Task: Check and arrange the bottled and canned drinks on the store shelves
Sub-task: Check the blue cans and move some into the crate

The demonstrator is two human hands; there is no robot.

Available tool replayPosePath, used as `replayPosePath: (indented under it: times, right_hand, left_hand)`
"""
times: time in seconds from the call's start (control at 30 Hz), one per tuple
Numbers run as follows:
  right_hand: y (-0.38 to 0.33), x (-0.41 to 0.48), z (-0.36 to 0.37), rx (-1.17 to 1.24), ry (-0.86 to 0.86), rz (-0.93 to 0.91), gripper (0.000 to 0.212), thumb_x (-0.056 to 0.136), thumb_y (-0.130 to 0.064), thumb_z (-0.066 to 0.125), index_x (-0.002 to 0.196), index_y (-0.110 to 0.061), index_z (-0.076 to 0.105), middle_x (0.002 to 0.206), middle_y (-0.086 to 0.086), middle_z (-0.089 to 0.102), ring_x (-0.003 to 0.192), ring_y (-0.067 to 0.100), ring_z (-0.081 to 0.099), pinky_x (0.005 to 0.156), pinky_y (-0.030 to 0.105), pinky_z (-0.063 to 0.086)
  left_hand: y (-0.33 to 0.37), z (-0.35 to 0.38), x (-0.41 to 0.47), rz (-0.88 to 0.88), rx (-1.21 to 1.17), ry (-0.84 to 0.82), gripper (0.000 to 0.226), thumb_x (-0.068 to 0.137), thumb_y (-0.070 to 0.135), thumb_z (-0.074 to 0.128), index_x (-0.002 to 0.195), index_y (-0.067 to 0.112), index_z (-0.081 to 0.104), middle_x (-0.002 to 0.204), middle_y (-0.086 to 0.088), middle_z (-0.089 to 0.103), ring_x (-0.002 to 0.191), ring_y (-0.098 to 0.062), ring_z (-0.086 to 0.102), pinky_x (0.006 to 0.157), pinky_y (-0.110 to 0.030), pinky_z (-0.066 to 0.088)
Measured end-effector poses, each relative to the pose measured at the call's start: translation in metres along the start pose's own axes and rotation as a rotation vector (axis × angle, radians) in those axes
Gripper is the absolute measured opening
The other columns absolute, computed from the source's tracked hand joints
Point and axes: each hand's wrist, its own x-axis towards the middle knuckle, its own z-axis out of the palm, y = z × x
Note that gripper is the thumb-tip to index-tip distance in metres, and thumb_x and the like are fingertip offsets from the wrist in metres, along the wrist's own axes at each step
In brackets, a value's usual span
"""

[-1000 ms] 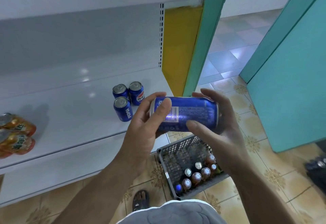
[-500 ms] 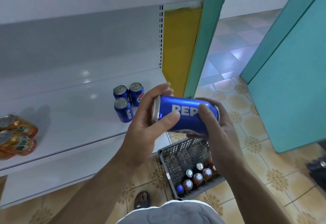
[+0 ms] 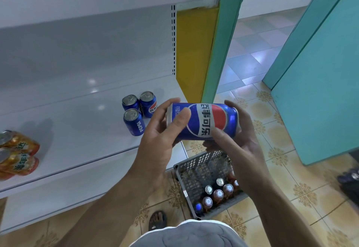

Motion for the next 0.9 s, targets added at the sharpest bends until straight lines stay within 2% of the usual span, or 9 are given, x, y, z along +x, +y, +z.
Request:
replayPosePath:
  times: [0.07, 0.13, 0.3, 0.43, 0.53, 0.6, 0.7, 0.8, 0.9]
  right_hand:
    - [0.0, 0.004, 0.002, 0.147, 0.055, 0.086, 0.048, 0.083, -0.041, 0.069, 0.125, -0.021, 0.056, 0.084, -0.001, 0.07, 0.06, 0.015, 0.065, 0.057, 0.022, 0.055]
    - [0.002, 0.008, 0.006, 0.343, 0.058, 0.268, 0.058, 0.083, -0.05, 0.059, 0.123, -0.008, 0.059, 0.078, 0.005, 0.063, 0.05, 0.01, 0.054, 0.048, 0.018, 0.048]
    - [0.009, 0.011, 0.004, 0.609, -0.025, 0.568, 0.057, 0.091, -0.061, 0.048, 0.107, -0.01, 0.068, 0.065, 0.002, 0.062, 0.042, 0.006, 0.047, 0.041, 0.013, 0.045]
    - [0.016, 0.007, -0.009, 0.686, -0.025, 0.582, 0.069, 0.083, -0.062, 0.059, 0.12, -0.005, 0.069, 0.088, 0.011, 0.066, 0.066, 0.014, 0.059, 0.06, 0.021, 0.055]
    - [0.025, 0.004, -0.024, 0.681, 0.035, 0.444, 0.091, 0.068, -0.057, 0.084, 0.137, -0.003, 0.059, 0.117, 0.02, 0.067, 0.095, 0.023, 0.065, 0.078, 0.029, 0.06]
    - [0.024, 0.0, -0.033, 0.59, 0.033, 0.325, 0.094, 0.059, -0.046, 0.094, 0.134, -0.001, 0.059, 0.12, 0.02, 0.069, 0.103, 0.026, 0.067, 0.084, 0.029, 0.059]
    - [0.028, -0.011, -0.039, 0.313, 0.046, 0.209, 0.071, 0.064, -0.019, 0.087, 0.13, -0.014, 0.059, 0.117, 0.008, 0.072, 0.106, 0.023, 0.07, 0.083, 0.027, 0.058]
    - [0.043, -0.024, -0.037, -0.106, 0.012, 0.023, 0.074, 0.06, -0.024, 0.09, 0.125, -0.031, 0.058, 0.12, -0.002, 0.067, 0.112, 0.014, 0.066, 0.088, 0.03, 0.058]
    - [0.063, -0.037, -0.042, -0.366, -0.045, -0.125, 0.076, 0.066, -0.03, 0.09, 0.131, -0.031, 0.052, 0.127, -0.001, 0.06, 0.119, 0.016, 0.06, 0.096, 0.039, 0.054]
  left_hand:
    - [0.0, -0.001, -0.001, 0.072, 0.119, -0.082, 0.055, 0.08, 0.031, 0.078, 0.13, 0.027, 0.054, 0.11, 0.009, 0.07, 0.107, -0.013, 0.068, 0.085, -0.027, 0.057]
    - [-0.001, -0.004, -0.003, 0.17, 0.234, -0.168, 0.068, 0.078, 0.025, 0.079, 0.138, 0.026, 0.048, 0.126, 0.012, 0.062, 0.12, -0.013, 0.06, 0.095, -0.031, 0.054]
    - [-0.007, -0.005, -0.003, 0.296, 0.401, -0.253, 0.072, 0.078, 0.024, 0.076, 0.141, 0.028, 0.043, 0.14, 0.017, 0.055, 0.136, -0.015, 0.048, 0.108, -0.033, 0.047]
    - [-0.019, 0.0, -0.008, 0.318, 0.462, -0.265, 0.072, 0.082, 0.013, 0.077, 0.143, 0.026, 0.041, 0.142, 0.016, 0.052, 0.139, -0.017, 0.045, 0.108, -0.033, 0.046]
    - [-0.032, 0.001, -0.012, 0.267, 0.525, -0.24, 0.071, 0.081, 0.012, 0.076, 0.143, 0.022, 0.041, 0.139, 0.015, 0.053, 0.134, -0.016, 0.05, 0.102, -0.024, 0.048]
    - [-0.04, 0.001, -0.014, 0.247, 0.627, -0.164, 0.072, 0.079, 0.02, 0.079, 0.141, 0.023, 0.043, 0.136, 0.014, 0.054, 0.13, -0.012, 0.052, 0.099, -0.02, 0.049]
    - [-0.059, 0.002, -0.021, 0.296, 0.854, -0.052, 0.071, 0.076, 0.025, 0.085, 0.137, 0.026, 0.048, 0.138, 0.017, 0.048, 0.129, 0.005, 0.045, 0.098, -0.008, 0.041]
    - [-0.083, 0.01, -0.035, 0.331, 0.963, -0.042, 0.069, 0.078, 0.028, 0.083, 0.137, 0.029, 0.047, 0.135, 0.015, 0.05, 0.129, 0.0, 0.046, 0.099, -0.01, 0.041]
    - [-0.106, 0.016, -0.054, 0.326, 0.968, 0.024, 0.069, 0.078, 0.028, 0.081, 0.137, 0.024, 0.046, 0.134, 0.011, 0.051, 0.126, -0.005, 0.05, 0.101, -0.018, 0.045]
